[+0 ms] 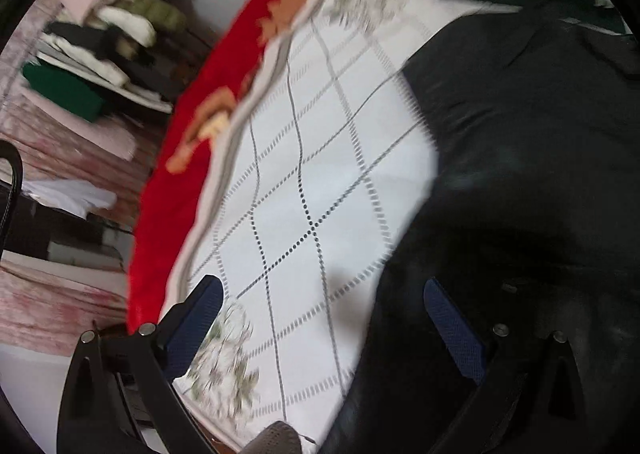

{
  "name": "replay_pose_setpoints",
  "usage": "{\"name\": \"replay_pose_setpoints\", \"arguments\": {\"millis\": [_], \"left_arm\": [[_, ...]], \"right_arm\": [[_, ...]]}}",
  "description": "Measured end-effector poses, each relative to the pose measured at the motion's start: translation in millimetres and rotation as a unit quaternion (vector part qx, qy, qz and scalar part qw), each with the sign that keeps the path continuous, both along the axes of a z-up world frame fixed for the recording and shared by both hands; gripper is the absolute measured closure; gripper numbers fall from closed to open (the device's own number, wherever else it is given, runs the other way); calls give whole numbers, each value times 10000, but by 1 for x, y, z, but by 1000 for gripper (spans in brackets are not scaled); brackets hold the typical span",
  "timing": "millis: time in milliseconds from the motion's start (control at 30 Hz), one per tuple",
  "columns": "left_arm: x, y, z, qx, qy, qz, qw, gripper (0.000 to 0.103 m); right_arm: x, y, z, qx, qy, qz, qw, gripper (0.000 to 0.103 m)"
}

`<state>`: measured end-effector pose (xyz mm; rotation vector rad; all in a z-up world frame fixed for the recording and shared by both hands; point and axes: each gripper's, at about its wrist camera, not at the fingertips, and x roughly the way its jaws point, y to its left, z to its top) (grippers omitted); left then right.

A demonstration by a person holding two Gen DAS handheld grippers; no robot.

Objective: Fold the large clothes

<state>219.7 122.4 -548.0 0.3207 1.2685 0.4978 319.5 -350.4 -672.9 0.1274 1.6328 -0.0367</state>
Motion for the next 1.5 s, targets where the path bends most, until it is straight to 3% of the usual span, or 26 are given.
{"name": "replay_pose_setpoints", "arguments": {"millis": [133, 300, 400, 567, 767, 967, 1133, 1200, 1233, 1333, 1367, 1400, 1433, 1467, 1500], "left_arm": [[-31, -70, 33, 345, -140, -237, 9990, 0], [-72, -177, 44, 320, 117, -690, 9970, 0], [-100, -250, 32, 223, 427, -973, 9941, 0], [-127, -328, -10, -144, 1058, -1053, 9887, 0], [-132, -356, -81, 454, 1431, -1021, 9834, 0], [-114, -345, -82, 603, 1067, -710, 9899, 0], [-98, -325, -79, 507, 863, -476, 9938, 2], [-97, -321, -74, 253, 756, -454, 9958, 34], [-97, -318, -70, -25, 726, -475, 9962, 67], [-102, -313, -56, -267, 561, -506, 9968, 76], [-103, -311, -51, -381, 487, -480, 9969, 81], [-104, -307, -46, -477, 420, -482, 9968, 93], [-104, -304, -39, -552, 347, -513, 9965, 96], [-104, -299, -31, -662, 242, -520, 9962, 96], [-104, -295, -24, -758, 178, -519, 9956, 96]], "right_arm": [[-12, -28, 21, 717, -242, 306, 9967, 32], [-19, -78, 44, 1325, -487, 650, 9879, 31], [-23, -123, 47, 1874, -580, 603, 9787, 31], [-40, -175, 31, 2623, -363, 335, 9637, 31], [-35, -214, 3, 2877, -198, -115, 9574, 31], [-4, -212, -18, 3210, -43, -296, 9466, 31], [29, -172, -36, 3652, 115, -184, 9307, 31], [44, -147, -47, 3955, 221, -149, 9181, 30], [50, -137, -53, 4072, 266, -164, 9128, 30], [67, -105, -72, 4498, 428, -311, 8916, 30], [72, -94, -79, 4592, 483, -402, 8861, 30], [75, -85, -83, 4692, 530, -479, 8802, 31], [79, -75, -86, 4768, 538, -598, 8753, 34], [80, -71, -86, 4672, 508, -650, 8803, 55], [82, -61, -85, 4416, 530, -631, 8934, 71]]}}
